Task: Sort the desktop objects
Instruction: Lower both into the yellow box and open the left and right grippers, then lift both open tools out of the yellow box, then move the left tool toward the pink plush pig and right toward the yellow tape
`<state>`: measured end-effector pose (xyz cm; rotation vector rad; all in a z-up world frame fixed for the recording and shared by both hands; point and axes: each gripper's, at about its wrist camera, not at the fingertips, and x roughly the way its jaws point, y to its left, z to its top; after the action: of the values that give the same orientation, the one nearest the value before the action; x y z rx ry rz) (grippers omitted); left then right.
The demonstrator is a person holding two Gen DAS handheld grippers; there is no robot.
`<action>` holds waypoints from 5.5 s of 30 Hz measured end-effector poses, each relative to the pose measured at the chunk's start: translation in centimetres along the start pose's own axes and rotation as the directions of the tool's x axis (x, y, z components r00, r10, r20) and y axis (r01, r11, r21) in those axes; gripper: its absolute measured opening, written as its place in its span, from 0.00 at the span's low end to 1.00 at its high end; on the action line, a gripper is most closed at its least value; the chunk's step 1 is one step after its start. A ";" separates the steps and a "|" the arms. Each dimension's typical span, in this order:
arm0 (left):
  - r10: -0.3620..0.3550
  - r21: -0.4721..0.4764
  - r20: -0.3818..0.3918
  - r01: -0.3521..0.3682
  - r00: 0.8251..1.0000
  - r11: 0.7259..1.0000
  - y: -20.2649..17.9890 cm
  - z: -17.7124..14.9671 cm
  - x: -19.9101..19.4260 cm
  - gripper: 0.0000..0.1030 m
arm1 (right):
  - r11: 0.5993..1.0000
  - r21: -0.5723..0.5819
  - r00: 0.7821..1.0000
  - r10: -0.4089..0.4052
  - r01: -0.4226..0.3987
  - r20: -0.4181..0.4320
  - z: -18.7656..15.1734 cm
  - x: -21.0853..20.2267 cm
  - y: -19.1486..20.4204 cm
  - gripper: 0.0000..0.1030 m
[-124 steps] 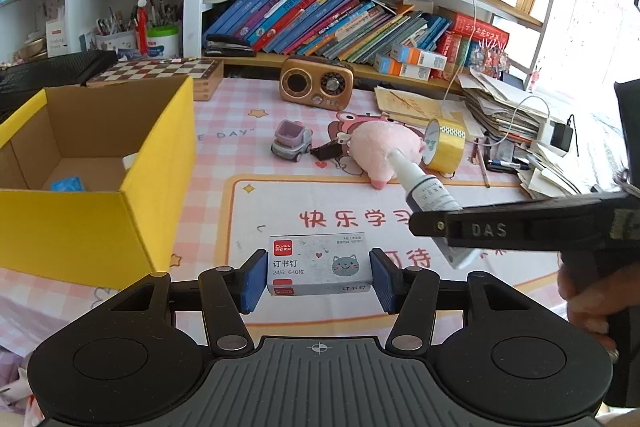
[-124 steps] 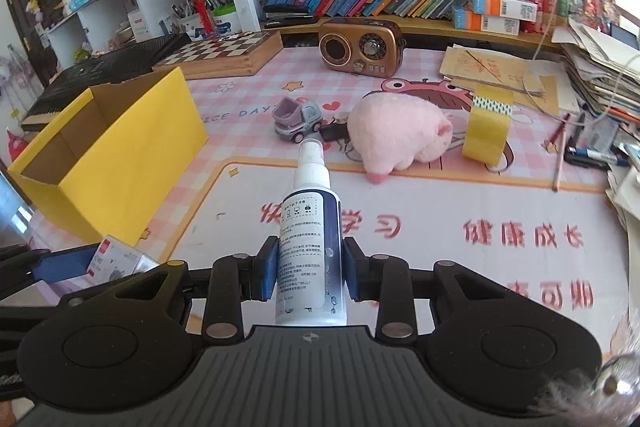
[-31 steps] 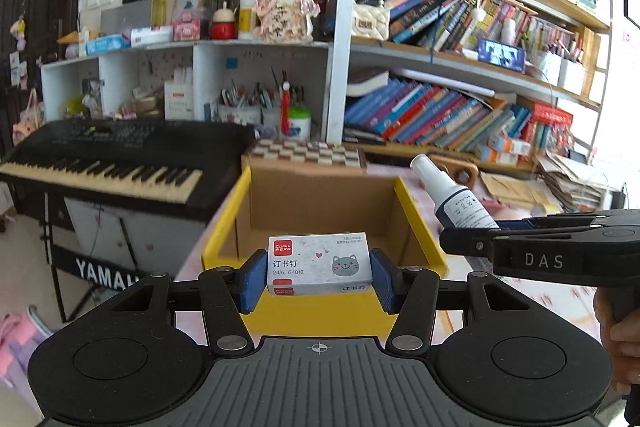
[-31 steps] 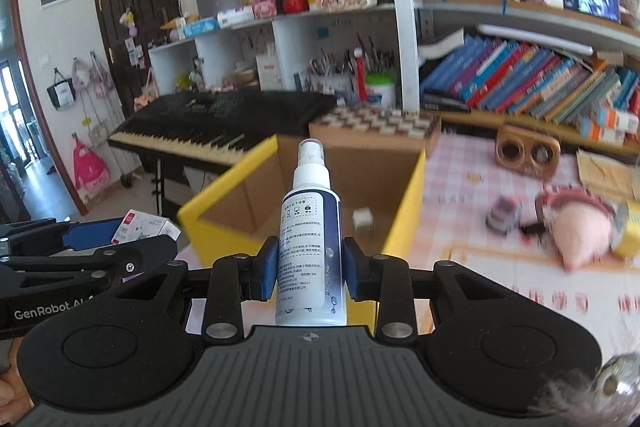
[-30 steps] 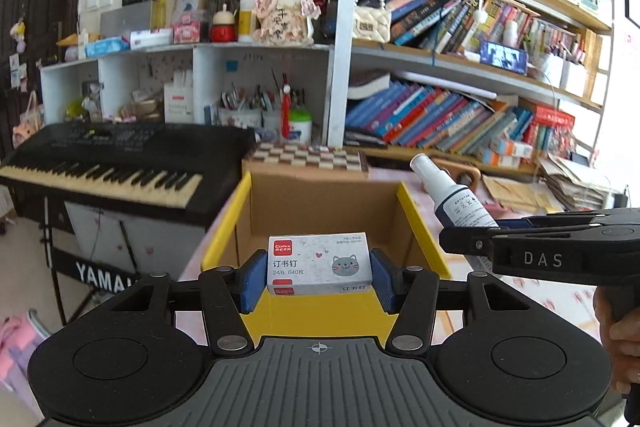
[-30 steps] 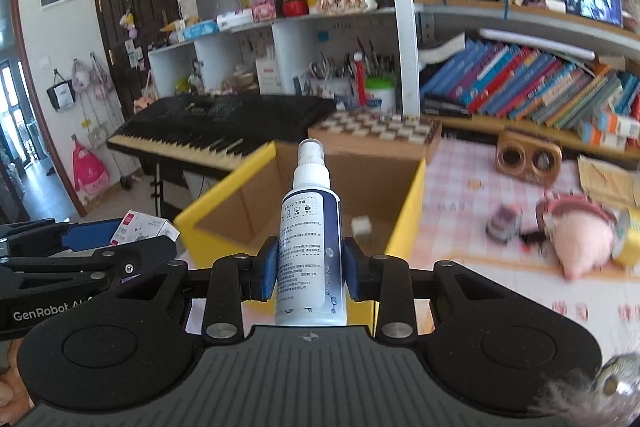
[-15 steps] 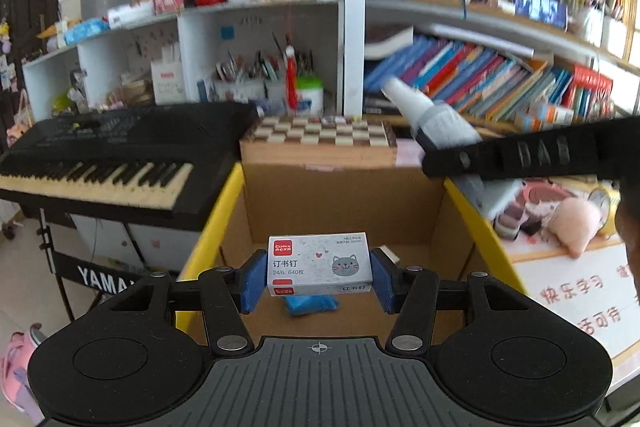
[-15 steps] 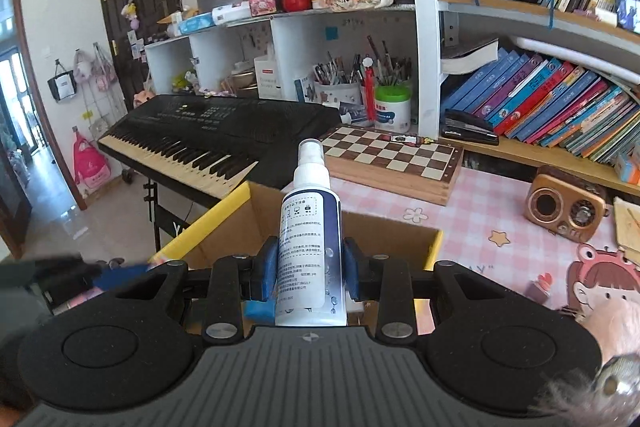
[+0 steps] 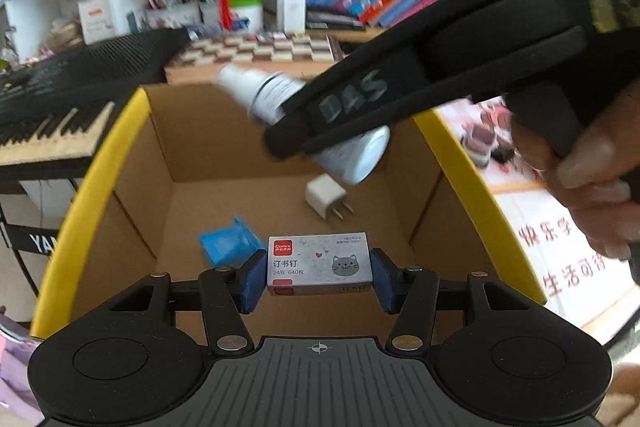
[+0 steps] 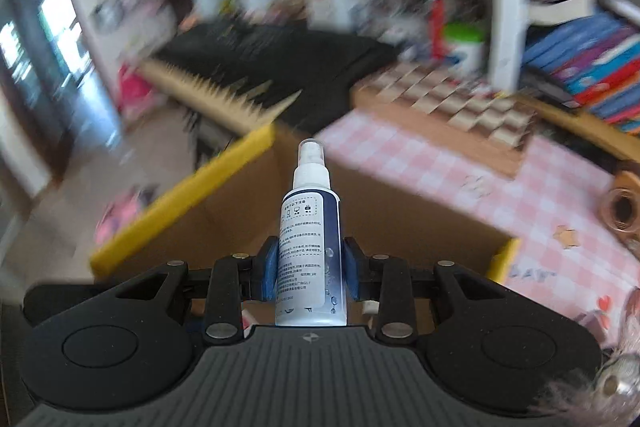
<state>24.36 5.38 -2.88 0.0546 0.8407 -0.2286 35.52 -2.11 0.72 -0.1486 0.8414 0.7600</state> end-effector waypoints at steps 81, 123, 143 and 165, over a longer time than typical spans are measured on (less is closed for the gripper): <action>0.166 -0.098 0.306 -0.142 0.937 0.985 1.1 -8.0 -17.1 0.85 | 0.836 0.306 0.789 -0.539 0.456 0.296 -15.8 -17.6 6.9 0.40; 0.014 -0.020 0.219 -0.010 0.976 1.000 -6.0 -15.2 -17.7 0.90 | 0.745 0.389 0.760 -0.632 0.542 0.151 -30.3 -21.4 15.3 0.50; -0.117 0.082 0.164 0.105 0.980 0.991 -11.1 -13.4 -14.3 0.90 | 0.645 0.477 0.714 -0.698 0.597 0.050 -32.6 -23.3 11.0 0.53; -0.208 0.174 0.107 0.187 0.972 0.967 -18.1 -9.4 -8.7 0.90 | 0.567 0.535 0.687 -0.725 0.626 -0.036 -33.8 -24.7 3.0 0.54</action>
<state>7.87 -9.35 -1.88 0.1088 0.7014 -0.4846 2.15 -27.19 -3.75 0.0824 0.6923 -0.2136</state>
